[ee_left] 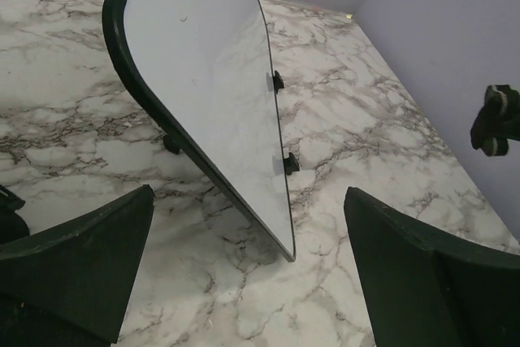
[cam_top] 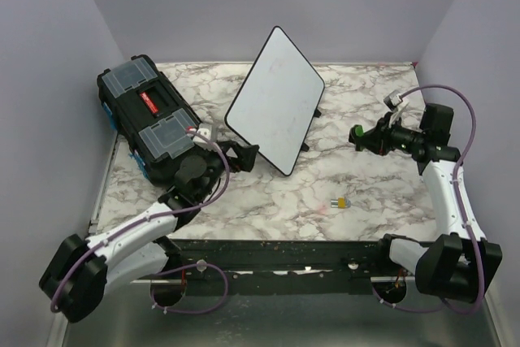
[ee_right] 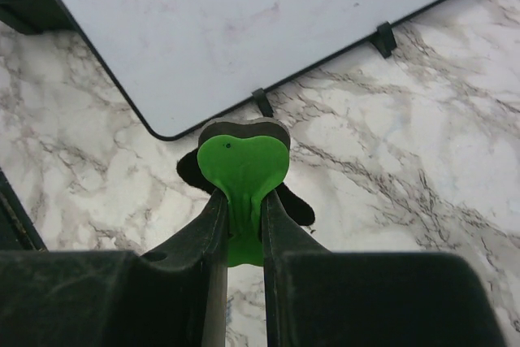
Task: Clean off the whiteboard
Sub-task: Place the whiteboard eraser at the center of the board, then reset both arms
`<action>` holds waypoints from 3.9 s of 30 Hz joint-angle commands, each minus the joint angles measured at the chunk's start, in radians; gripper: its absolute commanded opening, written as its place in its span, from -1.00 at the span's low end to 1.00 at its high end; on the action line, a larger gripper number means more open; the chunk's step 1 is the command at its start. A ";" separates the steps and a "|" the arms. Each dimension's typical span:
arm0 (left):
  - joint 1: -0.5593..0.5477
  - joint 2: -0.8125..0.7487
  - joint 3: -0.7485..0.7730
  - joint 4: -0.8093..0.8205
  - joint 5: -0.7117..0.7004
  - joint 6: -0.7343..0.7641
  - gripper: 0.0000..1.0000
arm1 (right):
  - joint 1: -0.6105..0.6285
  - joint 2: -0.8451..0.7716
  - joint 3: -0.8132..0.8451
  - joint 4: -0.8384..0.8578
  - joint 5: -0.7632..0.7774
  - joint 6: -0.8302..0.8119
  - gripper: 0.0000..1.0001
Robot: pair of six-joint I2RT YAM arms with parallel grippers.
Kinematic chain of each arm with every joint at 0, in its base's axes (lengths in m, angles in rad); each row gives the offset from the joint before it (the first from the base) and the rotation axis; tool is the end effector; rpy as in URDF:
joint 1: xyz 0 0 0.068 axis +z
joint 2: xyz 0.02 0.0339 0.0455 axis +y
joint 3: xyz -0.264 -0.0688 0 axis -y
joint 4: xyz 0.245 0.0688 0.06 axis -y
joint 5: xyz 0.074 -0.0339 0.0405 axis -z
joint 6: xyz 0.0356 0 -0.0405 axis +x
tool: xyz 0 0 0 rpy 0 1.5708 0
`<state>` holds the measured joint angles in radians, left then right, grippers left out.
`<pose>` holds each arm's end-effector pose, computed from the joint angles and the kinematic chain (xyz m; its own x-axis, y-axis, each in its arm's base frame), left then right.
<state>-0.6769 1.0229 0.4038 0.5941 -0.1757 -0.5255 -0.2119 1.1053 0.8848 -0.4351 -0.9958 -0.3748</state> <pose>0.1800 -0.1366 0.2428 -0.2579 -0.4264 -0.8670 0.4059 0.7665 -0.4977 0.2289 -0.0187 0.2975 -0.3584 -0.1265 -0.9249 -0.7169 0.6719 0.1859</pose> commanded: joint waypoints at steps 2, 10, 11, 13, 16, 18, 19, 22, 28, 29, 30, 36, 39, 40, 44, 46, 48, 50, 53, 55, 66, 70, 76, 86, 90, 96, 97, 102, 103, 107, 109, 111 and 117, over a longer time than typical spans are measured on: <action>-0.019 -0.228 -0.047 -0.222 0.001 0.006 0.98 | -0.009 0.106 -0.004 0.015 0.278 -0.019 -0.99; 0.008 -0.502 -0.058 -0.475 0.075 0.017 0.97 | -0.010 0.401 -0.005 0.095 0.648 -0.114 -0.80; 0.014 -0.515 -0.049 -0.499 0.089 0.008 0.97 | -0.009 0.435 -0.004 0.117 0.690 -0.118 -0.75; 0.029 -0.527 -0.029 -0.543 0.122 -0.003 0.98 | -0.009 0.494 0.005 0.140 0.735 -0.121 -0.67; 0.082 -0.543 0.006 -0.570 0.244 -0.026 0.97 | -0.008 0.528 0.013 0.158 0.744 -0.109 -0.15; 0.126 -0.548 0.040 -0.577 0.338 -0.026 0.97 | -0.009 0.531 0.029 0.146 0.728 -0.099 0.15; 0.144 -0.544 0.070 -0.591 0.370 -0.018 0.97 | -0.008 0.527 0.041 0.131 0.720 -0.093 0.24; 0.185 -0.520 0.161 -0.660 0.428 0.022 0.98 | -0.009 0.477 0.065 0.112 0.709 -0.072 0.46; 0.332 -0.464 0.262 -0.683 0.546 0.031 0.97 | -0.009 0.315 0.143 0.052 0.670 -0.021 0.79; 0.360 -0.455 0.272 -0.674 0.583 0.013 0.97 | -0.011 0.292 0.157 0.037 0.647 -0.014 0.83; 0.403 -0.445 0.285 -0.660 0.616 -0.005 0.98 | -0.014 0.263 0.175 0.021 0.609 -0.010 0.87; 0.680 -0.344 0.354 -0.545 0.881 -0.186 0.97 | -0.117 0.113 0.251 0.134 0.432 0.397 1.00; 0.788 -0.260 0.428 -0.643 0.903 -0.210 0.97 | -0.129 0.100 0.321 0.110 0.417 0.479 1.00; 0.788 -0.245 0.454 -0.695 0.872 -0.170 0.98 | -0.129 0.087 0.331 0.105 0.398 0.479 1.00; 0.789 -0.278 0.491 -0.811 0.714 -0.047 0.98 | -0.129 -0.001 0.328 0.107 0.358 0.445 1.00; 0.789 -0.301 0.498 -0.854 0.657 -0.010 0.98 | -0.129 -0.018 0.330 0.104 0.384 0.476 1.00; 0.789 -0.322 0.488 -0.858 0.643 0.002 0.97 | -0.129 -0.030 0.323 0.112 0.449 0.546 1.00; 0.788 -0.334 0.474 -0.856 0.644 0.005 0.97 | -0.129 -0.043 0.306 0.126 0.547 0.622 1.00; 0.789 -0.340 0.476 -0.874 0.651 0.015 0.97 | -0.129 -0.075 0.279 0.126 0.636 0.638 1.00; 0.789 -0.345 0.477 -0.877 0.653 0.018 0.98 | -0.129 -0.108 0.248 0.142 0.671 0.632 1.00; 0.788 -0.435 0.328 -0.777 0.602 0.078 0.97 | -0.129 -0.134 0.057 0.278 0.520 0.583 1.00; 0.785 -0.486 0.242 -0.733 0.586 0.111 0.97 | -0.129 -0.130 -0.050 0.350 0.205 0.463 1.00; 0.777 -0.541 0.204 -0.726 0.581 0.163 0.97 | -0.129 -0.137 -0.121 0.383 -0.021 0.352 1.00; 0.777 -0.523 0.200 -0.709 0.646 0.172 0.97 | -0.129 -0.102 -0.049 0.296 -0.107 0.392 1.00; 0.777 -0.526 0.190 -0.648 0.785 0.159 0.98 | -0.129 -0.069 0.007 0.026 -0.485 0.082 1.00; 0.777 -0.549 0.159 -0.562 0.879 0.131 0.97 | -0.129 -0.053 0.064 -0.247 -0.463 -0.190 1.00; 0.777 -0.547 0.163 -0.582 0.847 0.138 0.97 | -0.129 -0.056 0.028 -0.081 -0.379 -0.006 1.00; 0.777 -0.546 0.205 -0.756 0.524 0.181 0.98 | -0.129 -0.065 -0.041 0.272 0.104 0.429 1.00; 0.777 -0.548 0.212 -0.775 0.481 0.184 0.97 | -0.130 -0.067 -0.045 0.290 0.173 0.472 1.00; 0.778 -0.559 0.210 -0.761 0.515 0.184 0.97 | -0.129 -0.057 -0.025 0.227 0.083 0.353 1.00; 0.777 -0.560 0.198 -0.722 0.595 0.174 0.98 | -0.129 -0.053 -0.023 0.152 -0.138 0.235 1.00; 0.777 -0.561 0.181 -0.671 0.686 0.159 0.97 | -0.129 -0.054 -0.036 0.148 -0.307 0.225 1.00; 0.777 -0.565 0.189 -0.710 0.612 0.167 0.98 | -0.129 -0.058 -0.059 0.312 0.198 0.479 1.00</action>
<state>0.1024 0.4664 0.5816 -0.0975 0.4831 -0.3668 -0.3397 1.0496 0.8494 -0.2569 -1.1255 -0.0887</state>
